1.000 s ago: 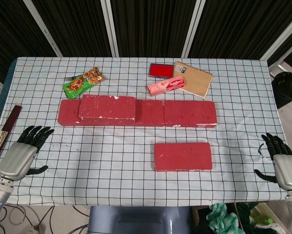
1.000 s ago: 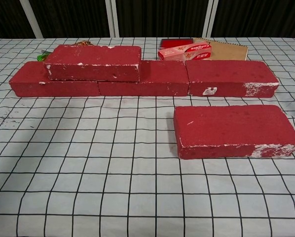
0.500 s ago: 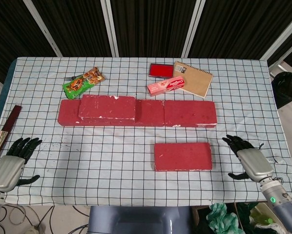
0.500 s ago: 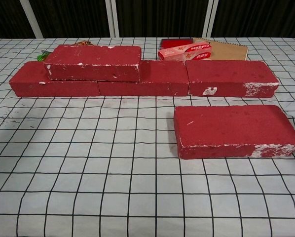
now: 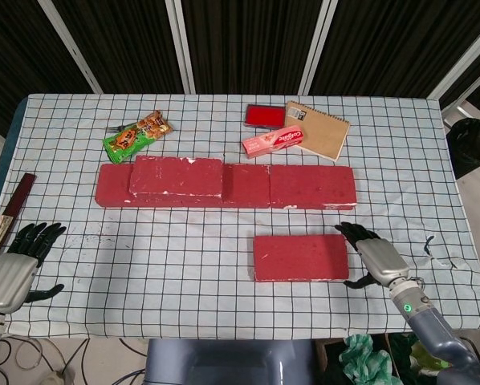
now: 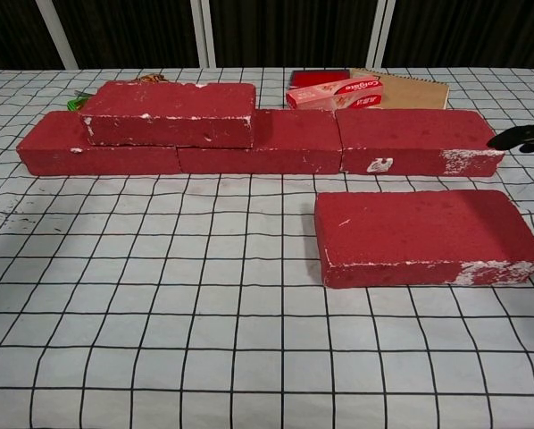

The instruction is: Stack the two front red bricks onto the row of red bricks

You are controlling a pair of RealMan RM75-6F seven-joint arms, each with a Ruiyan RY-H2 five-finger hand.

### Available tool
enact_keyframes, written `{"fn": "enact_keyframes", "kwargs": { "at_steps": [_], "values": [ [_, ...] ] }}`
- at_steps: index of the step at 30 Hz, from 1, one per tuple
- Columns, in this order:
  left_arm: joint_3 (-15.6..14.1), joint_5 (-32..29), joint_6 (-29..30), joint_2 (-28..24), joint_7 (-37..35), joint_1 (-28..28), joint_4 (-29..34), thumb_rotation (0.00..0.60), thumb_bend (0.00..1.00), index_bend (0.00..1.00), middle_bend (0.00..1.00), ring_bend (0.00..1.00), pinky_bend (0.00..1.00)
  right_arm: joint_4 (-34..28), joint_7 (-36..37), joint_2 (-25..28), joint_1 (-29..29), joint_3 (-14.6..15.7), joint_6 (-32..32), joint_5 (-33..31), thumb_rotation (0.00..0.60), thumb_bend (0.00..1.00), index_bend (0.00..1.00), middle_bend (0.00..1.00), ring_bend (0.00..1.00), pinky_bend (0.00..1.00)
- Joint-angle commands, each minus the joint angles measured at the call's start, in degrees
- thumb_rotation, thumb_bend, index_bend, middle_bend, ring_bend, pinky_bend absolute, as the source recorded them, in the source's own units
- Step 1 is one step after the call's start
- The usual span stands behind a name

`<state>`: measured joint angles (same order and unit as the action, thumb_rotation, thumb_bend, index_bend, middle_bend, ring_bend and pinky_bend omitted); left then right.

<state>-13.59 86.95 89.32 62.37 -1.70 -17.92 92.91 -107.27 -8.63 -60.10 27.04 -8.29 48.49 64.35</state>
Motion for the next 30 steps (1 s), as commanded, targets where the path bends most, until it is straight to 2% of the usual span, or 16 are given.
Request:
{"fn": "enact_keyframes", "kwargs": {
  "at_steps": [1, 16, 30],
  "values": [
    [0.45, 0.00, -0.51, -0.01, 0.07, 0.22, -0.02, 0.600, 0.00, 0.05, 0.06, 0.00, 0.00, 0.40, -2.96, -2.22, 2.13, -0.33, -0.86, -3.68, 0.600, 0.06, 0.00, 0.00, 0.00, 0.12],
    [3.24, -0.32, -2.71, -0.07, -0.07, 1.36, -0.03, 0.600, 0.00, 0.05, 0.06, 0.00, 0.00, -0.56, -15.77, -8.93, 7.82, 2.25, 1.66, -14.72, 0.600, 0.03, 0.00, 0.00, 0.00, 0.11],
    [5.32, -0.28, -3.55, -0.09, -0.67, 2.39, -0.33, 0.600, 0.00, 0.05, 0.06, 0.00, 0.00, -0.71, -21.95, -12.76, 9.37, 3.76, 7.67, -15.73, 0.600, 0.03, 0.00, 0.00, 0.00, 0.09]
  ]
}}
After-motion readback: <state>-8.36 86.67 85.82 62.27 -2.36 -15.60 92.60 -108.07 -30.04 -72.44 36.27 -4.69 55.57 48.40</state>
